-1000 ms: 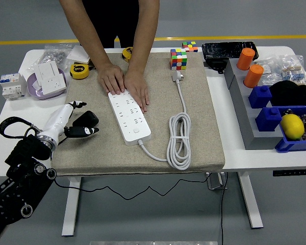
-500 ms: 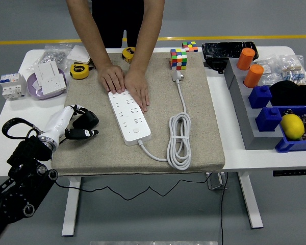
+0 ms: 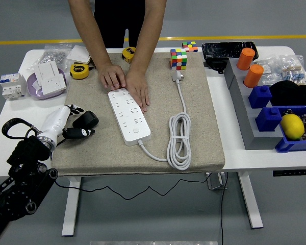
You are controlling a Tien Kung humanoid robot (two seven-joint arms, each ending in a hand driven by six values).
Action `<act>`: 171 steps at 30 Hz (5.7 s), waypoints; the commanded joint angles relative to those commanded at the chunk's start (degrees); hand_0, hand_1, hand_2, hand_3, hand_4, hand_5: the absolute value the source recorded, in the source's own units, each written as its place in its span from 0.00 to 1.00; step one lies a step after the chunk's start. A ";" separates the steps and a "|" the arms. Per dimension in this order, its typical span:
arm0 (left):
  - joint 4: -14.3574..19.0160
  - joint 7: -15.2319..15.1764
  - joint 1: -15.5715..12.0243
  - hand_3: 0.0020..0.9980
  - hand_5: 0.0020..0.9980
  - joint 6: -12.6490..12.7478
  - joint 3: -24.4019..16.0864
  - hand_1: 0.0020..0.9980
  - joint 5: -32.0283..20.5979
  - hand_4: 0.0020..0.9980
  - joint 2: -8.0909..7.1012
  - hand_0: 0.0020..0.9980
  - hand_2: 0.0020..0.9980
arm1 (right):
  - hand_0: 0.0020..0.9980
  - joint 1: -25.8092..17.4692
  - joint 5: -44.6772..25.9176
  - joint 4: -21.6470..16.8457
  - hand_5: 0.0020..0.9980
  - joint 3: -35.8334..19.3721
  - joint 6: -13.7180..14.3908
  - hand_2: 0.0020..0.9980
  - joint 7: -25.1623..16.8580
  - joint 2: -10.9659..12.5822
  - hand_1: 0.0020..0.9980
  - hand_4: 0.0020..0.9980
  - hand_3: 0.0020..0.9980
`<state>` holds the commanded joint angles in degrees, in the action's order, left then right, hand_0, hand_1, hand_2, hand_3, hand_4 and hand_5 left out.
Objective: Pick up the plug,place it near the board,insert it into the board,press the button
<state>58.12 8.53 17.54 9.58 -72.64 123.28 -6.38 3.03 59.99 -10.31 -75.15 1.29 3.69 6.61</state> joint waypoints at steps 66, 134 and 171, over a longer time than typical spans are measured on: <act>4.35 -1.19 11.97 0.49 0.13 0.98 17.26 0.37 -1.26 0.66 -7.50 0.38 0.43 | 0.79 0.45 -0.34 0.00 0.89 0.56 0.03 0.70 0.23 0.43 0.71 1.00 0.71; -4.24 -2.90 19.94 0.48 0.14 1.31 32.55 0.38 -1.02 0.68 -7.67 0.38 0.43 | 0.79 0.89 -0.59 0.00 0.89 1.30 -0.04 0.70 0.26 0.96 0.71 1.00 0.71; -4.24 -3.54 22.23 0.55 0.23 -1.14 36.50 0.56 -3.15 0.81 -8.76 0.46 0.54 | 0.79 1.06 -0.34 0.00 0.89 0.59 -0.37 0.70 0.14 1.10 0.71 1.00 0.71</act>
<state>53.88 4.99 39.77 8.45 -36.13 120.12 -15.13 4.09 59.65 -10.31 -74.55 0.91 3.83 7.71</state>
